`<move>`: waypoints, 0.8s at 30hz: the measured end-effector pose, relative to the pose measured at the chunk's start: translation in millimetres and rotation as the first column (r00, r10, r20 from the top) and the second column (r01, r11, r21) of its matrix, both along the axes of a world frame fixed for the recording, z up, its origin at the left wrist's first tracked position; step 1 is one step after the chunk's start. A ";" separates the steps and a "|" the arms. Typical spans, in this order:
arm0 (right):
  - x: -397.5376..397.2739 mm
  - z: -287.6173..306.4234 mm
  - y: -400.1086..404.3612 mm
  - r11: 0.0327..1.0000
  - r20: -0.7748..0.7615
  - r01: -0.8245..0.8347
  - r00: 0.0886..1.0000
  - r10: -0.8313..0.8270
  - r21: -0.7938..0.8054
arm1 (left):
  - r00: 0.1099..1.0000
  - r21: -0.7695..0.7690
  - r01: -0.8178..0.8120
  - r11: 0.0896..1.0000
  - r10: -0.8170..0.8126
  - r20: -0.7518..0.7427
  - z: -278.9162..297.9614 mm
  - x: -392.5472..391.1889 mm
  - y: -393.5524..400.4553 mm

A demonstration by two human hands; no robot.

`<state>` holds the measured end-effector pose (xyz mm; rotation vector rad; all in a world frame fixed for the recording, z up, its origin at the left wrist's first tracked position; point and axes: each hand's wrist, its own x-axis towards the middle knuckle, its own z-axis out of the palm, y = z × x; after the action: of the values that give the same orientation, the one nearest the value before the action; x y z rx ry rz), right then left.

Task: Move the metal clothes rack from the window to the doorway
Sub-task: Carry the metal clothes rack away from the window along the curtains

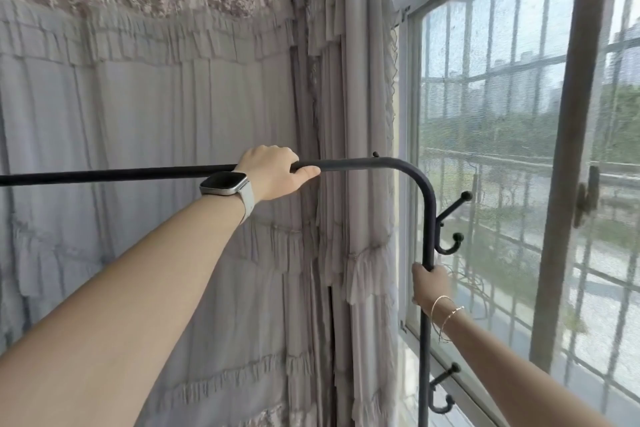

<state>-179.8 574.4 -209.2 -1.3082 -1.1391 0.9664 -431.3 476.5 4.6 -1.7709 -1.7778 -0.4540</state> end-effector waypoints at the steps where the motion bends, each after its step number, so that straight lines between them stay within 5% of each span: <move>1: -1.2 0.0 3.0 1.000 -0.001 -0.005 1.000 0.005 0.005 | 1.000 -0.004 -0.004 1.000 0.004 -0.001 0.7 -0.5 1.9; 24: 5.3 -2.3 13.6 0.999 -0.053 -0.035 0.998 0.034 -0.005 | 1.000 -0.055 -0.028 0.998 0.029 0.012 5.2 17.3 -1.7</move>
<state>-174.5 588.0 -211.5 -1.2644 -1.1224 1.0246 -414.0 474.8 9.8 -1.7813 -1.8378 -0.4093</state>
